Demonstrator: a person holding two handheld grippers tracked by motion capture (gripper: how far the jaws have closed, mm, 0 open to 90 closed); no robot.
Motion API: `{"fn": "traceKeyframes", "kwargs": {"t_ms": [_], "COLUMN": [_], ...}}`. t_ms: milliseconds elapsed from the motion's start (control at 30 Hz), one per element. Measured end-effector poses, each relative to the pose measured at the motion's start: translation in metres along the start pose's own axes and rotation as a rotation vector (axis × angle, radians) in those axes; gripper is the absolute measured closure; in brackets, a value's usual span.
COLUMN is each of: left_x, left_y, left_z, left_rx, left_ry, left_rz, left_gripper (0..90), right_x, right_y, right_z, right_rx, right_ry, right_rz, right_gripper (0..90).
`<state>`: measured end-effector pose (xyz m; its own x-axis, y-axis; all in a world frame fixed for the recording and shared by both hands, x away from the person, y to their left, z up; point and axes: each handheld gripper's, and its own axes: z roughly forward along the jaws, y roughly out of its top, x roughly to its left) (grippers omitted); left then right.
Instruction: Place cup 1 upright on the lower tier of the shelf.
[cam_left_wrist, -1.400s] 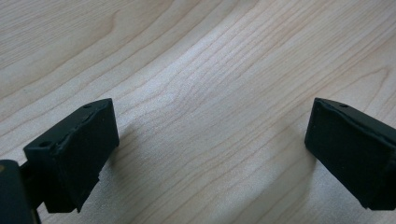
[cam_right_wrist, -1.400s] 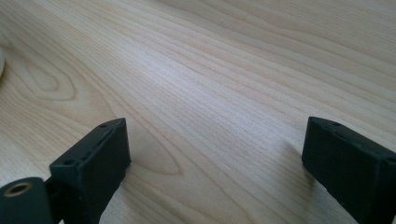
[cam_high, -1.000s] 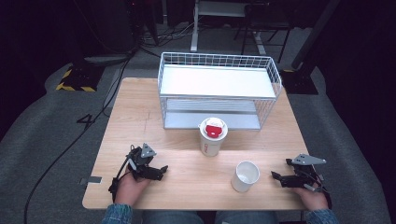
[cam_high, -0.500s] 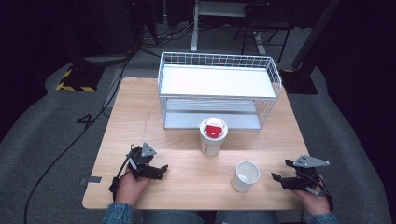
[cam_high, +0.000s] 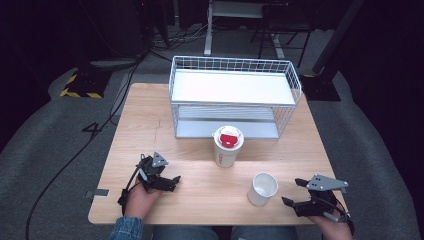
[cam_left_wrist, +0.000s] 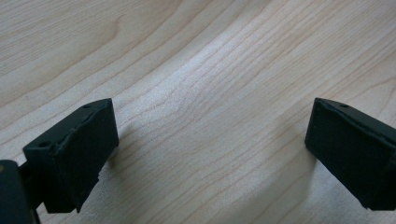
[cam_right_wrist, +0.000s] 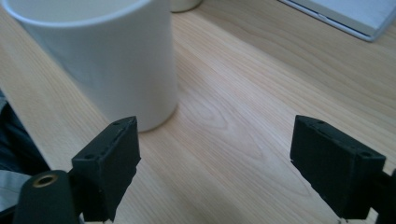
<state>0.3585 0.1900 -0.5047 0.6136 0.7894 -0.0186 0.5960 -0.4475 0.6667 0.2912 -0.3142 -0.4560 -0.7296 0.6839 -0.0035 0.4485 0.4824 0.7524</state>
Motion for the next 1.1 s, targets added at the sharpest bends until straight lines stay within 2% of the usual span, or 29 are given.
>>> {"fn": "traceKeyframes", "kwargs": {"t_ms": [300, 600, 767, 867, 1100], "left_x": [0.0, 0.0, 0.0, 0.0, 0.0], "left_y": [0.0, 0.0, 0.0, 0.0, 0.0], "left_z": [0.0, 0.0, 0.0, 0.0, 0.0], "left_rx": [-0.001, -0.001, -0.001, -0.002, -0.002], "left_ry": [-0.001, -0.001, -0.002, -0.002, -0.002], "left_rz": [0.0, -0.001, -0.001, -0.001, -0.001], "left_gripper": [3.2, 3.2, 3.2, 3.2, 3.2], "right_x": [0.018, 0.035, 0.039, 0.038, 0.037], "right_y": [0.013, 0.019, 0.02, 0.018, 0.014], "right_z": [0.008, 0.03, 0.039, 0.05, 0.061], "right_rx": [-0.009, -0.009, -0.012, -0.018, -0.061], "right_ry": [0.067, 0.146, 0.167, 0.179, 0.186], "right_rz": [-0.044, -0.079, -0.077, -0.054, -0.024], "right_gripper": [15.7, 15.1, 14.8, 14.6, 14.6]}}
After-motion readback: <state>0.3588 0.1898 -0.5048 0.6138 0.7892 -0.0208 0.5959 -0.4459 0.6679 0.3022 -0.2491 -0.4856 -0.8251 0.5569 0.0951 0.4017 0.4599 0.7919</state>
